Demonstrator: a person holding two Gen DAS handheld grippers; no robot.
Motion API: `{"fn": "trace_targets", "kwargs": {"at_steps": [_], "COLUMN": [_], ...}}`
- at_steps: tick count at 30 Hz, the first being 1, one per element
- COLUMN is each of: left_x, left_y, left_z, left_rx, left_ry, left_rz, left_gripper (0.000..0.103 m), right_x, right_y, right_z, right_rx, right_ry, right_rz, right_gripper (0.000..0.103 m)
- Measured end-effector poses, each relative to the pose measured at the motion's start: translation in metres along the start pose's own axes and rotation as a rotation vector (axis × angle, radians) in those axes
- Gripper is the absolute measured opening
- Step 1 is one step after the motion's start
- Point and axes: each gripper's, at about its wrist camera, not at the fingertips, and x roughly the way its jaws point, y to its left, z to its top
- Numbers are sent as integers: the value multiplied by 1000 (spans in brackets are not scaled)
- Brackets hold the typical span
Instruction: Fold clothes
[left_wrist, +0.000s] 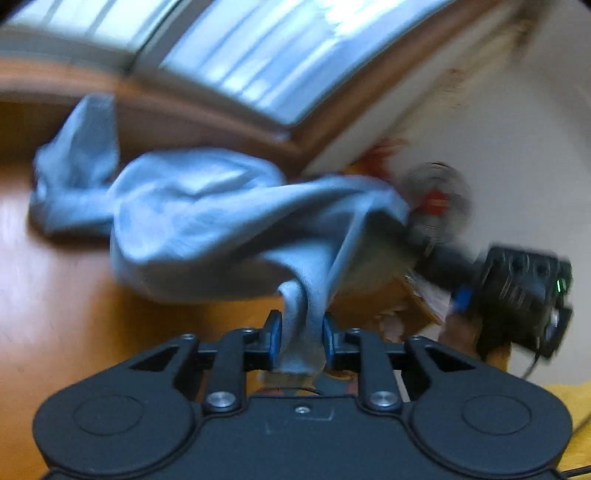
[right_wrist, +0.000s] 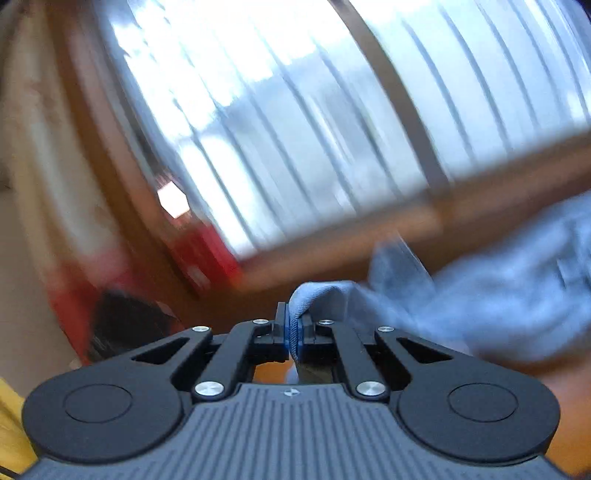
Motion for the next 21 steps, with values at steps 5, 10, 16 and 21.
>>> {"fn": "trace_targets", "kwargs": {"at_steps": [5,10,16,21], "left_x": [-75,-124,-146,-143], "left_y": [-7,31,65,65], "left_z": [-19,-57,-92,-91], "left_rx": [134,28,-90,-51], "left_ry": [27,44,89,89], "left_rz": [-10,99,242,351], "left_gripper": [30,37,40,47], "right_x": [32,155,236,194], "right_y": [100,152,153,139], "right_z": [11,-16,-80,-109], "right_rx": [-147,-242,-188,-150], "right_ry": [-89,35,213,226], "right_rz": [31,3,-328,-344], "right_gripper": [4,56,71,77]}}
